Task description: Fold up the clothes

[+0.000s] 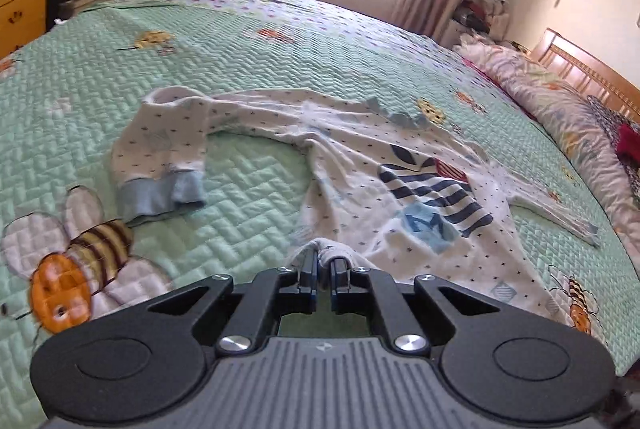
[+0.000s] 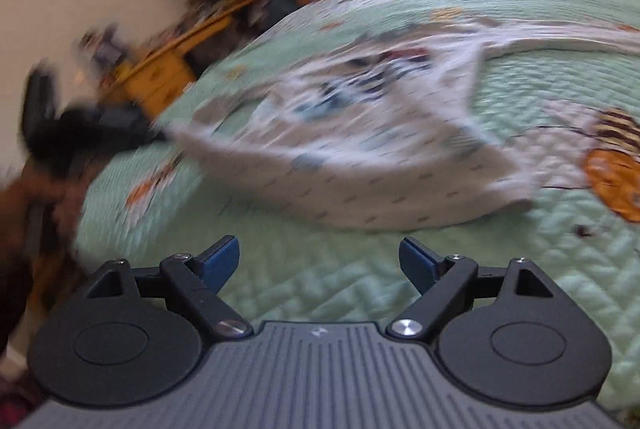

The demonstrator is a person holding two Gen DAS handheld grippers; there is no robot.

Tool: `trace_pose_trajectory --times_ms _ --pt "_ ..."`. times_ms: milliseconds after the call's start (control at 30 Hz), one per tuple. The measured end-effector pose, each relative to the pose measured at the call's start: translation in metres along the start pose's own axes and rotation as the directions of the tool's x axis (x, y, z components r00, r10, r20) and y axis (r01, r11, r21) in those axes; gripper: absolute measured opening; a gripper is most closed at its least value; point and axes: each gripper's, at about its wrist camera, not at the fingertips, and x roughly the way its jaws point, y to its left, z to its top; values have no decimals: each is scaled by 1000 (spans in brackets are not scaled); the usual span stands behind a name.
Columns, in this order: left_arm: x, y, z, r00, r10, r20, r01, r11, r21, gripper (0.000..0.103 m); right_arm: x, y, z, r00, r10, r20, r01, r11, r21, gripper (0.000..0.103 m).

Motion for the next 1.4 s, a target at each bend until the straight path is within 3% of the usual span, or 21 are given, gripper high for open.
trace_pose_trajectory --times_ms 233,367,567,700,833,1000,1100,1200,1333,1400 --pt "0 -5 17 1000 -11 23 12 1000 -24 7 28 14 8 994 7 -105 -19 993 -117 88" --pt "-3 7 9 1000 10 2 -10 997 -71 8 29 8 8 989 18 -149 -30 996 -80 88" --pt "0 20 -6 999 -19 -25 16 992 -127 8 34 -13 10 990 88 -106 -85 996 29 88" --pt "-1 20 1 999 -36 7 37 991 -132 8 48 -27 20 989 131 -70 -122 985 119 93" --pt "2 19 7 1000 -23 14 24 992 -120 8 46 -34 20 985 170 -8 -167 974 155 93" --pt "21 26 15 1000 16 -9 -17 992 -122 12 41 -39 61 976 169 137 -188 973 136 93" --pt "39 33 21 996 89 -3 -89 989 -121 17 47 -69 99 934 147 326 -228 947 228 93" --pt "51 44 18 991 123 -42 -128 981 -148 18 65 -88 119 972 -27 235 -62 931 359 93" --pt "42 44 2 994 86 -61 -94 987 -129 27 44 -58 96 966 182 183 -218 955 202 92" --pt "35 41 -8 995 67 -67 -75 990 -116 30 33 -47 70 974 191 122 -210 963 170 92"
